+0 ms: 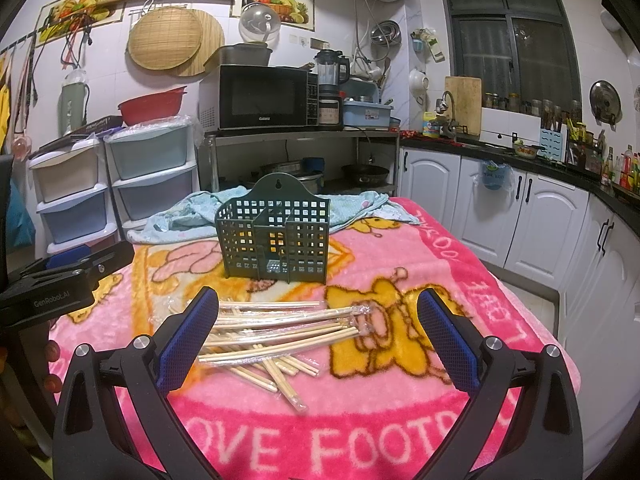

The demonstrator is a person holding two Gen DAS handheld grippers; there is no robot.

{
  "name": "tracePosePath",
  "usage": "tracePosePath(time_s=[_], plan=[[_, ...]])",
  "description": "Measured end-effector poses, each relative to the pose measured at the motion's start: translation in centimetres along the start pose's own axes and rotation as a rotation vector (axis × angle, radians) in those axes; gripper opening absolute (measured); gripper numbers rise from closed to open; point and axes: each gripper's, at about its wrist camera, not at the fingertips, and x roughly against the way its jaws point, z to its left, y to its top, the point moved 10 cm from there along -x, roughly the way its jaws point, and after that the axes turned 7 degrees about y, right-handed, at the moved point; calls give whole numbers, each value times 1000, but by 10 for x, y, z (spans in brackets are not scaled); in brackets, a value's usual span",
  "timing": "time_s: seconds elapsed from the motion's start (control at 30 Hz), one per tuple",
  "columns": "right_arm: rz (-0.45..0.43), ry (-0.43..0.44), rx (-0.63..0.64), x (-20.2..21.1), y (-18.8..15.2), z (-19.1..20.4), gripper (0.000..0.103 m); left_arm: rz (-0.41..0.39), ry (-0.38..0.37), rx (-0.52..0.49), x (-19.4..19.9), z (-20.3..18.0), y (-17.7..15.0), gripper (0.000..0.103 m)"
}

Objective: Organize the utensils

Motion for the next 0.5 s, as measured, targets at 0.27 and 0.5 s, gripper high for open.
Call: tracePosePath(time_s=[0.27, 0.5], plan=[[-1, 1, 0, -1, -1, -1, 97, -1, 2, 1, 0, 0, 0, 93], [0, 3, -2, 0, 2, -2, 97, 5, 2, 3, 0, 0, 7, 93]])
